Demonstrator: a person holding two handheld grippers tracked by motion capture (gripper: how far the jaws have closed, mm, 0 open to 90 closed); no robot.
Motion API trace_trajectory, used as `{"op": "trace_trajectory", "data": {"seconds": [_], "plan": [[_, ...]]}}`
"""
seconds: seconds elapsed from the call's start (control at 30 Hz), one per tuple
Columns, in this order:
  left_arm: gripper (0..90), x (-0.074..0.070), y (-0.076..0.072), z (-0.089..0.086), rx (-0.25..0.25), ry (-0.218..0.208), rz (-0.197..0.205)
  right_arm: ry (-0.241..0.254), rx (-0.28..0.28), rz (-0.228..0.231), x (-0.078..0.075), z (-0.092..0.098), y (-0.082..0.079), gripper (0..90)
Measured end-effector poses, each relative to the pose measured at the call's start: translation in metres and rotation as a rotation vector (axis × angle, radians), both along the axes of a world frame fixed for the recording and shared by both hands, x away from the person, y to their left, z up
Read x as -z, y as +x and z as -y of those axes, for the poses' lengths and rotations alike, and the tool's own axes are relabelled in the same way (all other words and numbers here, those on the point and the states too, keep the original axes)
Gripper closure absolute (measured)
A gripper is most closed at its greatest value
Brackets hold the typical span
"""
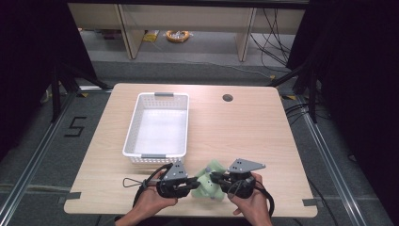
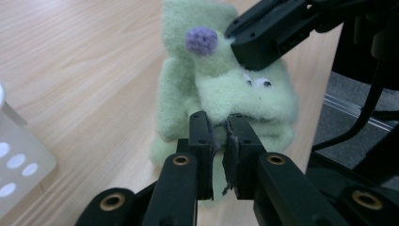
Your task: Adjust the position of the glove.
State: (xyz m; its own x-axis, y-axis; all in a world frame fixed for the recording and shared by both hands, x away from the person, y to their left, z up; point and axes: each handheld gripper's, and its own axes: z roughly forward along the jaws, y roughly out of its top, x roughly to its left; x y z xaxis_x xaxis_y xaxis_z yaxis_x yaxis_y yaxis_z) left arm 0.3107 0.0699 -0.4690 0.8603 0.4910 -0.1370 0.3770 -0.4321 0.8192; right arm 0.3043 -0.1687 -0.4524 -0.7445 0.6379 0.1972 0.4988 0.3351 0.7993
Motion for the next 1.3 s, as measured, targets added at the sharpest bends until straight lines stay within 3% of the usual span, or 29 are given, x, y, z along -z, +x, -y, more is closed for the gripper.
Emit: {"op": "trace_trajectory", "data": {"seconds": [0.03, 0.13, 0.27, 0.37, 0.43, 0.5, 0.53, 0.6, 0.67, 0.7, 0.8, 0.83, 0.93, 0.97, 1.0, 1.03, 1.1, 1.27, 1.3], "plan": [[81.6, 0.000, 0.000, -0.001, 0.019, 0.017, 0.015, -0.001, -0.006, 0.002, 0.002, 0.000, -0.002, 84.4], [81.6, 0.003, -0.001, -0.001, 0.032, 0.019, 0.001, 0.001, 0.009, -0.031, 0.010, -0.001, -0.009, 84.1], [81.6, 0.008, 0.003, -0.003, 0.033, 0.040, -0.019, -0.004, 0.008, -0.078, 0.020, -0.002, -0.011, 83.0], [81.6, 0.011, 0.006, -0.005, 0.011, 0.039, -0.034, -0.019, 0.004, -0.084, 0.024, -0.002, -0.009, 82.0], [81.5, 0.012, 0.008, -0.007, 0.005, 0.046, -0.041, -0.005, -0.027, -0.093, 0.025, -0.001, -0.007, 79.7], [81.5, 0.014, 0.010, -0.007, 0.002, 0.028, -0.051, -0.020, -0.011, -0.074, 0.023, 0.001, -0.008, 76.5], [81.4, 0.014, 0.011, -0.008, 0.015, 0.042, -0.042, -0.012, -0.032, -0.085, 0.022, 0.002, -0.007, 74.9], [81.4, 0.014, 0.010, -0.008, 0.012, 0.042, -0.047, -0.012, -0.030, -0.054, 0.019, 0.007, -0.006, 73.6], [81.3, 0.014, 0.010, -0.008, 0.009, 0.041, -0.056, -0.016, -0.008, -0.078, 0.014, 0.013, -0.008, 72.6], [81.3, 0.014, 0.010, -0.007, 0.006, 0.038, -0.056, -0.043, -0.006, -0.038, 0.014, 0.018, -0.006, 72.4], [81.1, 0.014, 0.011, -0.008, 0.012, 0.037, -0.050, -0.078, 0.029, -0.052, 0.016, 0.028, -0.006, 71.3], [81.1, 0.014, 0.011, -0.008, 0.014, 0.043, -0.048, -0.097, 0.022, -0.033, 0.018, 0.032, -0.004, 71.0], [81.1, 0.014, 0.011, -0.008, 0.017, 0.049, -0.045, -0.113, 0.034, -0.060, 0.022, 0.038, -0.002, 69.2], [81.1, 0.015, 0.011, -0.008, 0.014, 0.040, -0.050, -0.079, 0.023, -0.091, 0.024, 0.039, -0.001, 69.3], [81.1, 0.015, 0.011, -0.007, 0.014, 0.036, -0.051, -0.080, 0.043, -0.119, 0.025, 0.038, -0.002, 69.2], [81.0, 0.015, 0.011, -0.007, 0.015, 0.036, -0.050, -0.106, 0.033, -0.099, 0.027, 0.039, 0.000, 68.5], [81.1, 0.015, 0.013, -0.008, 0.018, 0.057, -0.045, -0.117, 0.032, -0.120, 0.030, 0.039, 0.002, 68.3], [81.2, 0.016, 0.012, -0.007, 0.015, 0.036, -0.059, -0.122, 0.014, -0.158, 0.038, 0.036, 0.008, 67.9], [81.2, 0.015, 0.012, -0.007, 0.012, 0.039, -0.060, -0.103, 0.012, -0.148, 0.042, 0.034, 0.008, 70.5]]}}
